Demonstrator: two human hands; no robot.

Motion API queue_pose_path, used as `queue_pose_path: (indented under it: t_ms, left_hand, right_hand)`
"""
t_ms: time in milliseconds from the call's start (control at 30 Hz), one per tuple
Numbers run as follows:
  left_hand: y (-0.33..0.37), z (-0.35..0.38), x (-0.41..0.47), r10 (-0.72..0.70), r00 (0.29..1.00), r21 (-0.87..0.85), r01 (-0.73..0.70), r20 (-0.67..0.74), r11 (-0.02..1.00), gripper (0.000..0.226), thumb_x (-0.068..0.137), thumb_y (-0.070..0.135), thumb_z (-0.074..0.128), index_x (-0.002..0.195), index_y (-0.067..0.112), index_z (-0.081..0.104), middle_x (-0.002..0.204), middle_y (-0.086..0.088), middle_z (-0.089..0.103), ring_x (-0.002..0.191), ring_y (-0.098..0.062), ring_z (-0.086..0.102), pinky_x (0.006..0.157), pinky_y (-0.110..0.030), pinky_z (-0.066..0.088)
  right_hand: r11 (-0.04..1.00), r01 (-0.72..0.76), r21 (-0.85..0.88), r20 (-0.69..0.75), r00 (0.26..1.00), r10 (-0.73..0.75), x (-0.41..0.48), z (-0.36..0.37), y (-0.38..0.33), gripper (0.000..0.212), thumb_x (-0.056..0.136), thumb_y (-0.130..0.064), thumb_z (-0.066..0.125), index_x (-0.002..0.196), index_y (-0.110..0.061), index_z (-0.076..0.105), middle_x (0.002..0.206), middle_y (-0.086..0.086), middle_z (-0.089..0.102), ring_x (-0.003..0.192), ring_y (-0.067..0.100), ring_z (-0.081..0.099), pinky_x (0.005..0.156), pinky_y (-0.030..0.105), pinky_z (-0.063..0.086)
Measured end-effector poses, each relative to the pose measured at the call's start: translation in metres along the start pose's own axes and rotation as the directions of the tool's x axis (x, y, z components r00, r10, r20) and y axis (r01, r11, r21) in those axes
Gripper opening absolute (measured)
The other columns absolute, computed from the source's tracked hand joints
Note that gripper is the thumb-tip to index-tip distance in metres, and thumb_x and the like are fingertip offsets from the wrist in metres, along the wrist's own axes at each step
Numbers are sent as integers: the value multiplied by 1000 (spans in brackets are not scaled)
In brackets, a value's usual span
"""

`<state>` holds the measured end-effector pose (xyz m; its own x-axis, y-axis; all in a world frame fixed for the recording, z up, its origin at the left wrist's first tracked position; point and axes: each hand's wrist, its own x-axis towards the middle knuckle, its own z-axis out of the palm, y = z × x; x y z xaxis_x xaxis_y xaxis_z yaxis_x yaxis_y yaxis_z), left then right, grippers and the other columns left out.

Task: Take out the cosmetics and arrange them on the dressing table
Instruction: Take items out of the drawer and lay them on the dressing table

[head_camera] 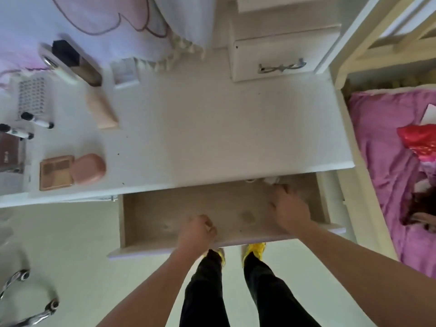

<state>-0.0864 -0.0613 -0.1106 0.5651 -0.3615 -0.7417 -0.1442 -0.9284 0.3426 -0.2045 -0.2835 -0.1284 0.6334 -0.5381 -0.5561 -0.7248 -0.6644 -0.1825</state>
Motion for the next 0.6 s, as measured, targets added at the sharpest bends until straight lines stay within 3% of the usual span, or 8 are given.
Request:
queue_pose_path:
  t_ms: [200, 267, 367, 467, 567, 600]
  left_hand:
    - [19, 37, 32, -18, 1000, -14, 18, 0, 1000, 17, 87, 30, 57, 100, 21, 64, 87, -2, 69, 87, -23, 64, 75, -28, 48]
    - [21, 40, 38, -22, 1000, -38, 21, -7, 999, 18, 87, 30, 57, 100, 20, 64, 88, -3, 69, 86, -24, 63, 74, -29, 48]
    - [12, 45, 42, -78, 996, -90, 74, -32, 993, 16, 87, 28, 57, 96, 19, 65, 86, -3, 68, 83, -23, 62, 74, -30, 50]
    - [3, 50, 39, -118, 992, -90, 114, -49, 989, 15, 87, 25, 57, 95, 18, 67, 85, -1, 65, 83, -20, 56, 77, -27, 48]
    - [3, 49, 40, -126, 991, -101, 121, -41, 987, 13, 87, 26, 57, 93, 18, 65, 86, -2, 65, 83, -23, 60, 76, -29, 51]
    - [5, 49, 41, -127, 991, -92, 123, -36, 988, 13, 88, 26, 57, 94, 18, 65, 85, -1, 65, 83, -23, 61, 76, -29, 51]
  right_hand:
    - [968, 158, -195, -41, 985, -169, 68, 17, -3, 42, 98, -39, 50, 126, -11, 62, 127, 18, 62, 118, 37, 57, 97, 44, 48]
    - [974, 202, -104, -149, 965, -216, 85, 23, -10, 48, 97, -41, 50, 134, -11, 58, 138, 16, 56, 127, 38, 52, 106, 50, 42]
    - [984, 172, -42, 133, 977, -166, 103, 38, -22, 51, 101, -45, 37, 142, -16, 45, 147, 11, 46, 136, 36, 41, 112, 49, 34]
    - [990, 130, 49, -20, 991, -129, 100, 48, -30, 49, 91, -43, 48, 134, -19, 52, 137, 13, 55, 128, 39, 48, 102, 52, 43]
    - [939, 339, -67, -96, 934, -344, 74, 51, -22, 21, 80, -14, 68, 101, -10, 72, 103, 20, 69, 97, 42, 64, 77, 42, 53]
    - [924, 375, -73, -80, 921, -380, 66, 51, -15, 24, 77, -10, 71, 100, -12, 74, 105, 19, 69, 98, 42, 64, 76, 42, 53]
